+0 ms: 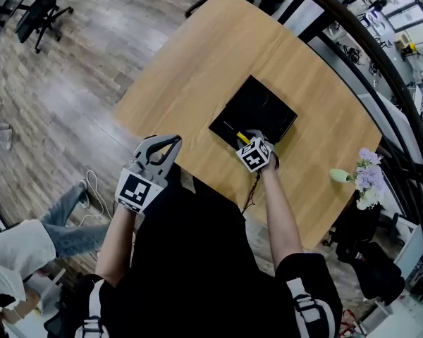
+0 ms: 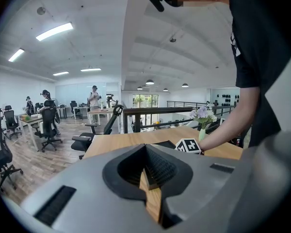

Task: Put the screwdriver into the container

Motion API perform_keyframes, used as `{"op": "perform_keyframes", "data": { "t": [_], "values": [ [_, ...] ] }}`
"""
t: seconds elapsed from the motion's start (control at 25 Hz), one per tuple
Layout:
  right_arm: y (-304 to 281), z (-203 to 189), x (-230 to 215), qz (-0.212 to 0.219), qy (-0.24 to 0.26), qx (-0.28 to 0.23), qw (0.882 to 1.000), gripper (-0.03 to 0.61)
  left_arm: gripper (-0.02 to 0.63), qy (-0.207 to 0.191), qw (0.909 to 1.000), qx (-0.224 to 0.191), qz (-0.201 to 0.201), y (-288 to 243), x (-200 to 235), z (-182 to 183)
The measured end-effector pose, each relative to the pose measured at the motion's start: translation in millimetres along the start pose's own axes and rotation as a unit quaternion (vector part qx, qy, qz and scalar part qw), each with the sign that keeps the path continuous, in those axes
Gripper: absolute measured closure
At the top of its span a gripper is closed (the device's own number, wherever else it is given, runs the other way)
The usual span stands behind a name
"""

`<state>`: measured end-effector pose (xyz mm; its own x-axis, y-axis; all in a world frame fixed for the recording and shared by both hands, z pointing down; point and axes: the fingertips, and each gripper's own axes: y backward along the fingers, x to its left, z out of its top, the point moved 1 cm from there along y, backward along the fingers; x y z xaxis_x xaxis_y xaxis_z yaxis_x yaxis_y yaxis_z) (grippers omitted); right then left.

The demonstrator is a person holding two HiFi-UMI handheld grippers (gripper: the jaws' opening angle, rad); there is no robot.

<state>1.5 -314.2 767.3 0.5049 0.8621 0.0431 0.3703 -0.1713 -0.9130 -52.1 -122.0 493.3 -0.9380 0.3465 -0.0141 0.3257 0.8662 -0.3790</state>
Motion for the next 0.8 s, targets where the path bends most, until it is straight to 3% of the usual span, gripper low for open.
{"op": "perform_keyframes", "data": {
  "t": [0.28,0.56,0.8],
  "values": [
    [35,6,-8,-0.031,-0.026,-0.041,0.998,0.434,0.592,-0.007,0.9997,-0.006,-0.023,-11,-5,8],
    [62,-5,-10,-0.067,-0.066,-0.059,0.994,0.488,0.592,-0.025,0.9977,-0.014,-0.061,-18,-5,19],
    [92,-8,-12,-0.132,-0.115,-0.087,0.981,0.547,0.592,-0.034,0.9937,-0.026,-0.104,-25,1,28]
  ]
}}
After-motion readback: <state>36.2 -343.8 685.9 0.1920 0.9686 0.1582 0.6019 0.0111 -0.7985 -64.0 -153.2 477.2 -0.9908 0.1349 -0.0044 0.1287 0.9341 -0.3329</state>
